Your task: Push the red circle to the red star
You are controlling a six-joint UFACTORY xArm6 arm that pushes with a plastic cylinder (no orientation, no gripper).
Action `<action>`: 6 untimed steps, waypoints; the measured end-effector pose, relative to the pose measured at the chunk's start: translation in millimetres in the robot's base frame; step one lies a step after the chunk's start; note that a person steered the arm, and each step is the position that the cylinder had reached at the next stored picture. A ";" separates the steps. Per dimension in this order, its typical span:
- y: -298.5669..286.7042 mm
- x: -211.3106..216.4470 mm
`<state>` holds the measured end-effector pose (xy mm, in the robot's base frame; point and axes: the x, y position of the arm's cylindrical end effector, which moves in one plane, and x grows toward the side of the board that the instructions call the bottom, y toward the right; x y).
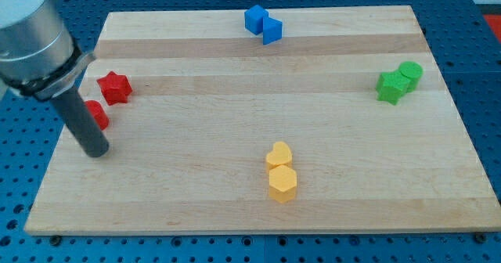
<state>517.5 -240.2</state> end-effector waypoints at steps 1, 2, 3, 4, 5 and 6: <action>-15.8 -4.1; -19.1 -26.6; -19.1 -42.4; -19.1 -55.7; -19.3 -57.2; -19.1 -56.6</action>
